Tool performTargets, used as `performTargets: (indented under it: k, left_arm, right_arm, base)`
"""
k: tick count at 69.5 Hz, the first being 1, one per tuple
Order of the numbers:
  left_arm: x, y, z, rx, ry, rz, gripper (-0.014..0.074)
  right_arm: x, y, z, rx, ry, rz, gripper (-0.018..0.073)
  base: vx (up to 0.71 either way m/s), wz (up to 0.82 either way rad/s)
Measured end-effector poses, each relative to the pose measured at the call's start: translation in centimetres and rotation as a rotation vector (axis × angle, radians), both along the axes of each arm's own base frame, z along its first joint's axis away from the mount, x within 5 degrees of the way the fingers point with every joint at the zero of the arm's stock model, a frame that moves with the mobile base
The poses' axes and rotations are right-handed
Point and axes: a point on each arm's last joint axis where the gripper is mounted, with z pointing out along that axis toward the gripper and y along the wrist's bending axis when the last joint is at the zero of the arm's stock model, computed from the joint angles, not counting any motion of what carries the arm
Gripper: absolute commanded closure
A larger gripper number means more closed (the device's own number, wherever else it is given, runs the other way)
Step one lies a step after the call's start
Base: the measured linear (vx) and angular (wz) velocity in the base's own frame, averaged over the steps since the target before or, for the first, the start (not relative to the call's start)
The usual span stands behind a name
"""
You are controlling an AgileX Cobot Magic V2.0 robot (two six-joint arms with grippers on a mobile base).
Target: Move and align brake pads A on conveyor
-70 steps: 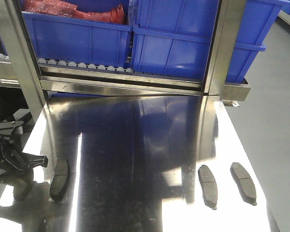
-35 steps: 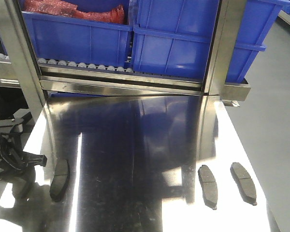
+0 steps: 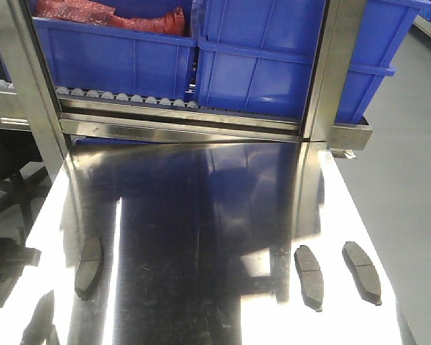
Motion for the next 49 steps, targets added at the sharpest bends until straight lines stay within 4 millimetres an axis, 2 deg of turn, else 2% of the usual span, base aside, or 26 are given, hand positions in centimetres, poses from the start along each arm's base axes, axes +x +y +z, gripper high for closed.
performTargets:
  k: [17, 29, 41, 49]
  left_arm:
    - [-5.7, 0.1, 1.9, 0.015, -0.157, -0.030, 0.0422]
    - [-9.7, 0.1, 2.8, 0.024, -0.345, -0.035, 0.0422]
    - [-13.0, 0.2, 3.1, 0.027, -0.500, -0.031, 0.0422]
    - [-14.5, 0.1, 2.7, 0.026, -0.527, -0.033, 0.0422]
  right_arm:
    - [0.0, 0.0, 0.0, 0.000, 0.000, 0.000, 0.0563]
    - [0.0, 0.0, 0.0, 0.000, 0.000, 0.000, 0.0563]
    - [0.0, 0.0, 0.0, 0.000, 0.000, 0.000, 0.0563]
    - [0.0, 0.0, 0.0, 0.000, 0.000, 0.000, 0.0563]
  base:
    - [0.00, 0.00]
    - [0.00, 0.00]
    - [0.00, 0.00]
    - [0.00, 0.00]
